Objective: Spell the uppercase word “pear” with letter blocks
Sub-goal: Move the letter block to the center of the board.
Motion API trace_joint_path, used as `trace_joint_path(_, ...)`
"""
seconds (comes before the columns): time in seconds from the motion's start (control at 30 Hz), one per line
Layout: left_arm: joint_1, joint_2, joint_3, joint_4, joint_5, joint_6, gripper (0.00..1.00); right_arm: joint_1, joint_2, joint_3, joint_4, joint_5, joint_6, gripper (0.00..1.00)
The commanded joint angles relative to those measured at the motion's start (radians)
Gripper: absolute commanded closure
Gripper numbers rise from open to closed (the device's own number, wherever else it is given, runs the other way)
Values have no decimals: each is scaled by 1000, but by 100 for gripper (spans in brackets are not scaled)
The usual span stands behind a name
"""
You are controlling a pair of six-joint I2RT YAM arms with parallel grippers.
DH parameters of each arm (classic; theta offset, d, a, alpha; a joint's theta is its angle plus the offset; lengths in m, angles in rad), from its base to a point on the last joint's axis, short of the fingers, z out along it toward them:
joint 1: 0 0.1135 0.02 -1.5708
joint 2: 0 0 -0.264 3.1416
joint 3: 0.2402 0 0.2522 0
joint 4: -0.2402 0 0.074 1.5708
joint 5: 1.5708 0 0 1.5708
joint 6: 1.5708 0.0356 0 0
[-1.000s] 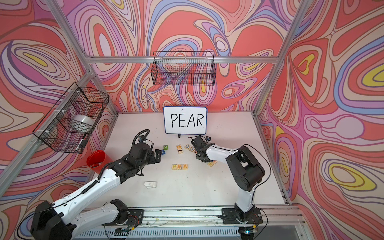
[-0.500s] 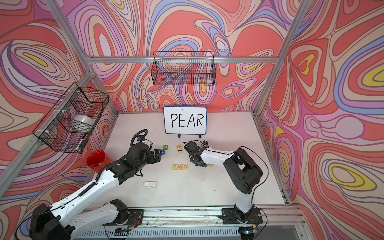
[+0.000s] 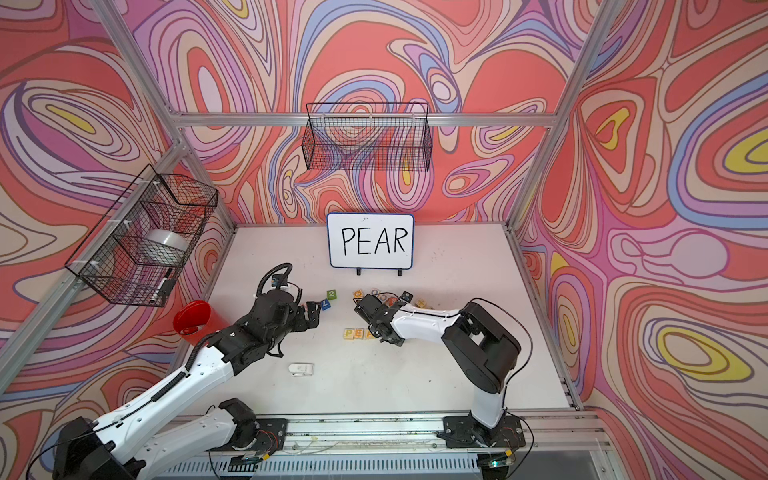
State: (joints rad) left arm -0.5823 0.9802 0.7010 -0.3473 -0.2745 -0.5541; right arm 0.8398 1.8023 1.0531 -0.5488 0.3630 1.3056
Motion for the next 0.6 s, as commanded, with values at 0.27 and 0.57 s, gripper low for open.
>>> trace_joint_path(0.27, 2, -20, -8, -13, -3, -13, 0, 7, -76, 4, -33, 25, -413, 40)
trace_joint_path(0.57, 2, 0, 3, -6, 4, -31, 0, -13, -122, -15, 59, -192, -904, 39)
